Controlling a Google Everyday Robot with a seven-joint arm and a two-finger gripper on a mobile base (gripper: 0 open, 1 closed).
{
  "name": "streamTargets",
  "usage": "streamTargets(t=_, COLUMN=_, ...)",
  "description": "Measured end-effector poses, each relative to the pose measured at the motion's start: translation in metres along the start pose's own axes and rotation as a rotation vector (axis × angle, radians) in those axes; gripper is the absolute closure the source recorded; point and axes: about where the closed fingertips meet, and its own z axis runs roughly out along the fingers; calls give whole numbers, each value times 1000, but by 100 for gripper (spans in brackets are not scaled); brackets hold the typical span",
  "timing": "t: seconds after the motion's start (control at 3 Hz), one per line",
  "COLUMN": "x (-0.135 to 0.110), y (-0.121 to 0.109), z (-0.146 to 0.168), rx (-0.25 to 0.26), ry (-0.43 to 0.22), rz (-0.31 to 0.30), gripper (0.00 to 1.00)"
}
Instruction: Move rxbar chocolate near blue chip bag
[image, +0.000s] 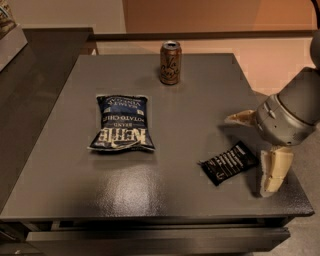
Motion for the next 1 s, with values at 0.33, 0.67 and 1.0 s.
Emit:
streamTargets(t=0.33, x=-2, y=1, z=4, rx=-12, ry=-27, rz=-6, gripper=14)
streamTargets(t=0.67, x=-3, y=2, z=7, rx=-28, ry=-46, rz=-5, gripper=37)
streamTargets(t=1.0, x=-5, y=0, z=11, rx=-45, ry=-58, rz=-1, gripper=61)
